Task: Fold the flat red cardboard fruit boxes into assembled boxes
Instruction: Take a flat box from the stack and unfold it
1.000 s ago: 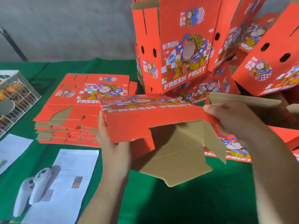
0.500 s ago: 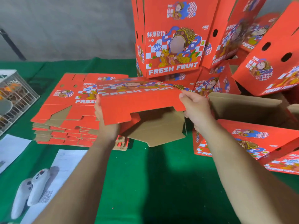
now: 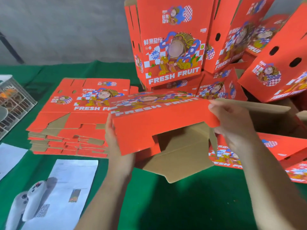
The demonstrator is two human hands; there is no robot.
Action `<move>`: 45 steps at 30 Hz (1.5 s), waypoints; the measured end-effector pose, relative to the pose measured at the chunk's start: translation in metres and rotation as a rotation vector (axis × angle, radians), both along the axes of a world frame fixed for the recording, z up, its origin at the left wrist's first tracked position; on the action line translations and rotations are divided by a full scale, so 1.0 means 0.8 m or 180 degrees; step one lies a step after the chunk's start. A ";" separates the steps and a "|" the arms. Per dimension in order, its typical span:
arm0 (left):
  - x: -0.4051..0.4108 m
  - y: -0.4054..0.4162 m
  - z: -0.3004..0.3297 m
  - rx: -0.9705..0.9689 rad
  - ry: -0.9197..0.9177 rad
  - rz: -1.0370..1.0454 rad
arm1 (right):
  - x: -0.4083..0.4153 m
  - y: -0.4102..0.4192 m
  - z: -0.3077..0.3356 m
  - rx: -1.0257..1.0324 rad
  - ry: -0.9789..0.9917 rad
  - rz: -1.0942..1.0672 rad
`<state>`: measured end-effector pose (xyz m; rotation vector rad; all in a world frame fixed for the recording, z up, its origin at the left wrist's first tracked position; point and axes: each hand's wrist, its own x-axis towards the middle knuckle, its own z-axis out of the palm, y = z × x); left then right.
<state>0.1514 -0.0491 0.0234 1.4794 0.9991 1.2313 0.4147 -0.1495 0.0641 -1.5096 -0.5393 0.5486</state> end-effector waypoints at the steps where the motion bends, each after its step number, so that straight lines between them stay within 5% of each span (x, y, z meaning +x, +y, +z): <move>1: 0.007 0.001 -0.003 -0.0071 -0.0093 -0.0073 | 0.007 -0.004 0.001 0.0023 -0.0094 -0.0025; 16: 0.102 0.162 0.039 -0.1507 -0.0003 -0.1029 | 0.060 0.111 -0.005 -0.0249 -0.1276 -0.0324; 23: 0.079 0.137 0.024 -0.1403 0.0262 -0.1090 | 0.058 0.074 0.035 -0.0352 -0.0877 0.0346; 26: 0.048 0.110 0.025 -0.0775 0.1141 -0.0692 | 0.059 0.067 0.044 -0.0687 -0.0412 0.0333; 28: 0.036 0.096 0.025 -0.0447 0.1459 -0.0977 | 0.057 0.063 0.047 -0.0482 -0.0041 0.0385; 31: 0.042 0.078 0.017 -0.0423 0.1145 -0.1415 | 0.051 0.068 0.050 0.0074 0.0442 0.0534; 36: 0.082 0.063 -0.006 -0.0027 0.1175 -0.0870 | 0.021 0.083 0.027 -0.1007 -0.0799 0.0889; 41: 0.112 0.055 -0.012 -0.0187 0.0640 -0.0260 | -0.015 0.056 0.002 -0.1441 -0.1909 0.0316; 45: 0.119 0.062 0.000 -0.0204 0.0277 0.0242 | -0.077 0.016 -0.004 -0.0975 -0.2892 -0.0390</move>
